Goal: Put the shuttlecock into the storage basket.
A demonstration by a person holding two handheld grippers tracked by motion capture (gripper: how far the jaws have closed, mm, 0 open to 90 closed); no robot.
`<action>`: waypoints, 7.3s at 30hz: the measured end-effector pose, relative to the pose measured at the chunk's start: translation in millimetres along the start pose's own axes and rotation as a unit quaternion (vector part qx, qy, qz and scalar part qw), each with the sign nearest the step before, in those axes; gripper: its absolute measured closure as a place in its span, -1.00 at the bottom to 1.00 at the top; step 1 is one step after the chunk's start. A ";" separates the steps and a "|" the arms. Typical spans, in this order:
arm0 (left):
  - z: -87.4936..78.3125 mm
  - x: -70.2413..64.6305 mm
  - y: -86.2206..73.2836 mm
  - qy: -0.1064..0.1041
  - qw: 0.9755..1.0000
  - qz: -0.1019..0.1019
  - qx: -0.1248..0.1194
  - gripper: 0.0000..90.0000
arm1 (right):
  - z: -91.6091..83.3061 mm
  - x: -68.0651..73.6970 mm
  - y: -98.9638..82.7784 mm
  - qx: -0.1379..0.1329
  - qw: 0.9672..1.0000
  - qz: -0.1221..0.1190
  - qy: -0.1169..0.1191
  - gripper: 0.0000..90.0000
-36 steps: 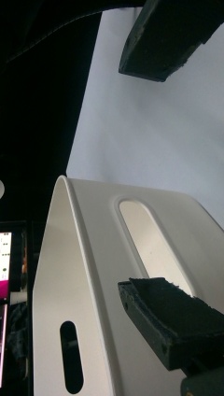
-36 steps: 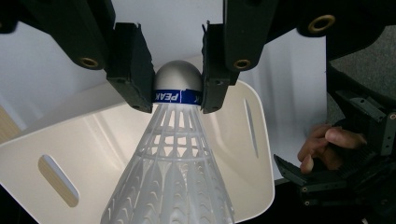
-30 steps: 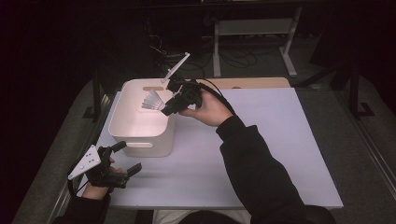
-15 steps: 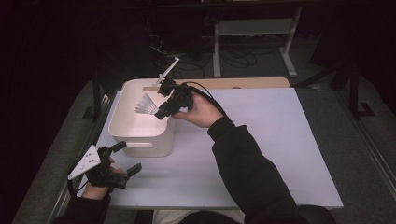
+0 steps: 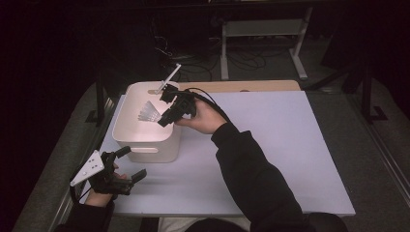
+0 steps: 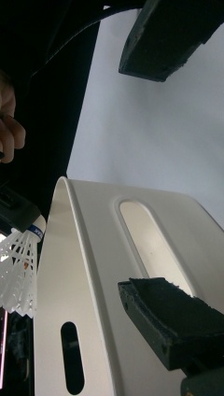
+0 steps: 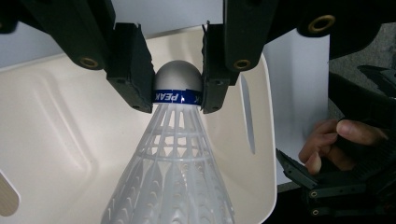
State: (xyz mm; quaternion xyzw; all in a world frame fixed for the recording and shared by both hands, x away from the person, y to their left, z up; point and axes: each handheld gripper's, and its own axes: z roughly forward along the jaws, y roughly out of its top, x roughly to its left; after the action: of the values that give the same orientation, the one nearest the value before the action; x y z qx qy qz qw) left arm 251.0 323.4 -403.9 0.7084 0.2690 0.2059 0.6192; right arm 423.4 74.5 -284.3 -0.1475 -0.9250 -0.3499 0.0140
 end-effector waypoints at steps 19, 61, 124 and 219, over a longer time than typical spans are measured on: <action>-0.1 0.0 0.0 0.000 1.000 0.000 0.001 -1.00 | 17.8 -7.2 -5.5 0.007 1.000 0.011 0.016 0.42; -0.2 0.5 -0.1 -0.002 1.000 -0.002 0.000 -1.00 | 1.7 -12.1 -14.3 -0.024 0.999 0.036 0.009 -0.42; 1.3 0.5 0.2 0.006 1.000 -0.004 0.004 -1.00 | -73.0 -23.5 -128.2 -0.132 0.986 0.070 -0.080 -1.00; 2.1 0.3 0.4 0.008 1.000 -0.002 0.004 -1.00 | -128.4 -7.2 -322.3 -0.209 0.950 0.171 -0.159 -1.00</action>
State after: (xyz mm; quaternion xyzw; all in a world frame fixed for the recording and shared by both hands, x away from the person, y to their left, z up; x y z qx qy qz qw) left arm 252.6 322.0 -403.8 0.7083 0.2766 0.2092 0.6148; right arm 329.3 -240.4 -395.7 -0.3567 -0.7822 -0.4999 -0.1047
